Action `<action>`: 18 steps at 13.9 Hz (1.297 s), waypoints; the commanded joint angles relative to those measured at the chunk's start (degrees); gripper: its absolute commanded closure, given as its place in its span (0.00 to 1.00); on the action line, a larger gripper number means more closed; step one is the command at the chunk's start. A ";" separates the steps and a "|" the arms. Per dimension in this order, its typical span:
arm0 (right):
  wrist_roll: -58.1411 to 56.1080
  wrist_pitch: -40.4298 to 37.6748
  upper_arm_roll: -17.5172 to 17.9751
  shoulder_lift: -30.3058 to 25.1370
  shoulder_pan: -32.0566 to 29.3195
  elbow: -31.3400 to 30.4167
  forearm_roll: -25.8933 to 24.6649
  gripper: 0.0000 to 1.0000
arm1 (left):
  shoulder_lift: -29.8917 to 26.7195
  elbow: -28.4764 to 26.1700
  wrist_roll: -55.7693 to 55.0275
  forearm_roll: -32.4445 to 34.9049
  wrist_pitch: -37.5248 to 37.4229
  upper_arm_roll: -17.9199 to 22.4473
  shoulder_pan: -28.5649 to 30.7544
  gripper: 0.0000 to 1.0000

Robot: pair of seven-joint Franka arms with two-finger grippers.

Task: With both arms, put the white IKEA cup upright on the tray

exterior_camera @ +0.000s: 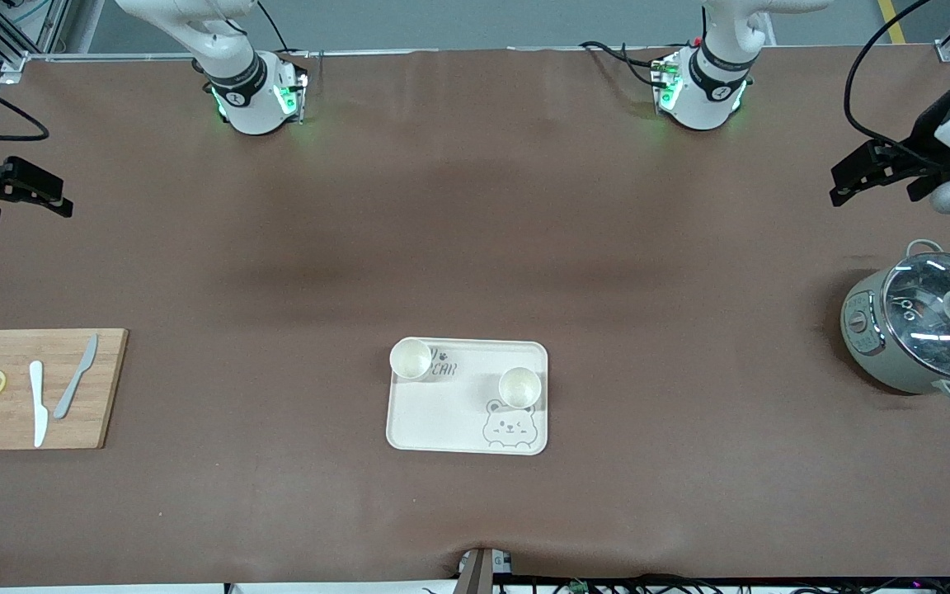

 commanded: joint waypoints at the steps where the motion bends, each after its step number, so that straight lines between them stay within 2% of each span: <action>1: -0.96 -0.55 0.46 -0.04 -0.91 0.07 0.94 0.00 | -1.23 -0.81 -0.96 0.84 -0.54 -0.60 0.27 0.00; 8: -0.96 -1.43 0.46 -0.04 -1.09 -0.01 0.94 0.00 | -0.70 -0.29 3.78 0.75 -0.54 0.01 2.56 0.00; 18: -0.96 -1.43 0.46 0.14 -1.09 0.07 0.94 0.00 | -0.43 0.68 3.70 0.84 -0.98 0.01 3.35 0.00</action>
